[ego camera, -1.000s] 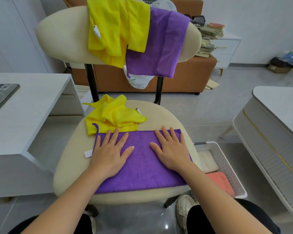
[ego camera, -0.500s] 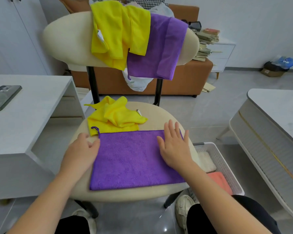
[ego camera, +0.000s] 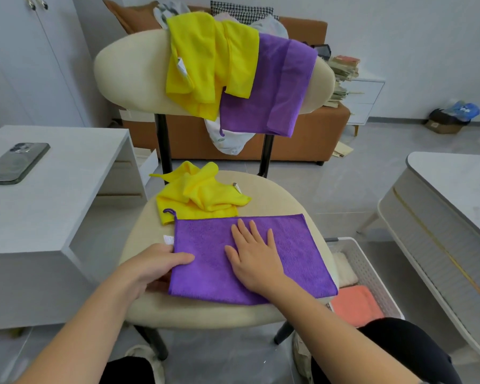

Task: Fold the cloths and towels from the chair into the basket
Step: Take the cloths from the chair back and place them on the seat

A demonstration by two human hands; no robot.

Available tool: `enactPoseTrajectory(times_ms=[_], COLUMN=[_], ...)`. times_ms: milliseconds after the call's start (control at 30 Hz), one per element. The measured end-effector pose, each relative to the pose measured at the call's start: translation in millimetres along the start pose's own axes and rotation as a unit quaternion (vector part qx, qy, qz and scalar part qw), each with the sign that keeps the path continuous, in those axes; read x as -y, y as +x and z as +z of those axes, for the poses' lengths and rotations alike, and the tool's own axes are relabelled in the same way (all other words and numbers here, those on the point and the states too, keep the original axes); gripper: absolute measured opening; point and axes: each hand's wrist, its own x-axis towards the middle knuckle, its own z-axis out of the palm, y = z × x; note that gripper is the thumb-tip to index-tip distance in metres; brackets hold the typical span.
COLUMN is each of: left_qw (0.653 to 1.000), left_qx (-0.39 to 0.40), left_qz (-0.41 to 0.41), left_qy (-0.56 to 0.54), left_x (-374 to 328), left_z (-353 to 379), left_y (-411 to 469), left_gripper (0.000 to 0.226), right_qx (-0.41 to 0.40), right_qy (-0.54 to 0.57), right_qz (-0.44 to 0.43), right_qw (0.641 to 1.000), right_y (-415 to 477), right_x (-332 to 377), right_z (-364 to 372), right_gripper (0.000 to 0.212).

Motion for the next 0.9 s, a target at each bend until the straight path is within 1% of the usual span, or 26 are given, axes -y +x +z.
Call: enactPoseTrajectory(times_ms=[33, 67, 100, 133, 167, 200, 233, 267, 300, 333, 400, 433, 467, 533, 567, 600, 633, 700, 733, 767, 833, 900], left_qw=[1.000, 0.998, 0.995, 0.990, 0.984, 0.978, 0.972, 0.967, 0.963, 0.959, 0.956, 0.957, 0.959, 0.958, 0.956, 0.953, 0.946, 0.913, 0.894, 0.879, 0.853, 0.835], left_qx=[0.006, 0.016, 0.032, 0.050, 0.066, 0.077, 0.086, 0.094, 0.105, 0.121, 0.153, 0.149, 0.130, 0.070, 0.034, -0.006, -0.049, -0.132, -0.151, -0.152, -0.130, -0.108], left_qz=[0.022, 0.050, 0.080, 0.107, 0.131, 0.152, 0.170, 0.182, 0.195, 0.206, 0.222, 0.226, 0.225, 0.239, 0.263, 0.291, 0.319, 0.369, 0.389, 0.399, 0.409, 0.400], left_qy=[-0.013, -0.032, -0.055, -0.077, -0.098, -0.118, -0.136, -0.148, -0.154, -0.153, -0.118, -0.106, -0.112, -0.139, -0.124, -0.080, -0.015, 0.115, 0.165, 0.213, 0.297, 0.362], left_x=[-2, -6, -10, -15, -20, -27, -32, -37, -42, -45, -49, -50, -51, -50, -49, -47, -43, -35, -31, -27, -21, -19], left_z=[3, 6, 9, 13, 19, 26, 35, 46, 58, 71, 94, 103, 109, 116, 118, 119, 119, 119, 118, 118, 120, 125], left_y=[0, -1, -3, -4, -5, -6, -4, -4, -2, 0, 5, 10, 15, 26, 30, 35, 40, 48, 51, 53, 55, 54], left_gripper=[0.010, 0.012, 0.018, 0.025, 0.028, 0.024, 0.016, 0.009, 0.012, 0.018, 0.033, 0.039, 0.039, 0.026, 0.019, 0.015, 0.016, 0.013, 0.012, 0.022, 0.053, 0.076], right_qx=[-0.013, -0.031, -0.053, -0.074, -0.086, -0.084, -0.062, -0.028, 0.011, 0.054, 0.108, 0.109, 0.102, 0.087, 0.094, 0.107, 0.116, 0.128, 0.131, 0.129, 0.115, 0.099], right_qy=[0.064, 0.169, 0.291, 0.402, 0.484, 0.560, 0.636, 0.710, 0.765, 0.800, 0.835, 0.842, 0.841, 0.808, 0.789, 0.772, 0.751, 0.701, 0.680, 0.667, 0.656, 0.646], right_qz=[0.003, 0.015, 0.037, 0.063, 0.087, 0.106, 0.124, 0.142, 0.156, 0.158, 0.142, 0.144, 0.151, 0.172, 0.180, 0.191, 0.208, 0.248, 0.259, 0.261, 0.258, 0.248], right_qw=[0.998, 0.985, 0.954, 0.910, 0.866, 0.817, 0.759, 0.689, 0.625, 0.576, 0.520, 0.509, 0.510, 0.557, 0.580, 0.597, 0.616, 0.657, 0.673, 0.685, 0.700, 0.715], right_y=[0, -3, -4, -6, -6, -6, -4, -2, -1, -2, -4, -4, -2, 2, 4, 6, 7, 7, 6, 5, 3, 0], right_x=[-1, -1, -3, -6, -10, -14, -20, -25, -30, -34, -45, -53, -61, -77, -86, -94, -101, -110, -113, -116, -122, -127], right_z=[-2, -9, -15, -23, -31, -37, -41, -44, -47, -51, -57, -61, -67, -78, -82, -83, -81, -76, -73, -71, -68, -67], right_gripper=[0.056, 0.053, 0.051, 0.048, 0.043, 0.038, 0.034, 0.035, 0.041, 0.048, 0.059, 0.059, 0.053, 0.038, 0.031, 0.025, 0.020, 0.016, 0.016, 0.016, 0.017, 0.019])
